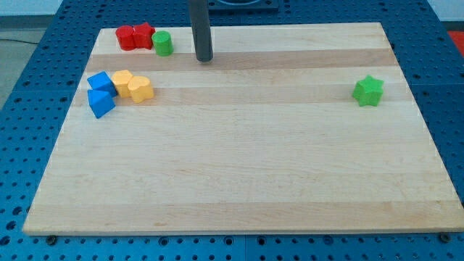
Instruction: Slide the green star towards left of the board
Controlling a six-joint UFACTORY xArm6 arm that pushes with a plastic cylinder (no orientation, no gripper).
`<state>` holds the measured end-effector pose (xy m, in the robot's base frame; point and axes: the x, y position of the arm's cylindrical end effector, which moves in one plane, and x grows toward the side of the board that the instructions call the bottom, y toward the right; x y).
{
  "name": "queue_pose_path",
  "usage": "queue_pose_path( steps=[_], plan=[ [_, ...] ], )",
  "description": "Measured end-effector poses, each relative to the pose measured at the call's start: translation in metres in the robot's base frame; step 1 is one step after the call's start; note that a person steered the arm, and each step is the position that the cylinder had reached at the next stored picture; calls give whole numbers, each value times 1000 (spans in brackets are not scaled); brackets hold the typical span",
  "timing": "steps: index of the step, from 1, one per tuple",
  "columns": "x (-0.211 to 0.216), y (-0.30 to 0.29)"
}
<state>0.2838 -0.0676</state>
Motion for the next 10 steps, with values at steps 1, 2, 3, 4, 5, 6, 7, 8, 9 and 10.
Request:
queue_pose_path(
  steps=[1,2,3,4,5,6,7,8,9,10],
  plan=[
    [9,69],
    [23,126],
    [53,235],
    [78,318],
    [109,324],
    [131,343],
    [108,292],
    [86,236],
    [104,290],
    [128,299]
  ],
)
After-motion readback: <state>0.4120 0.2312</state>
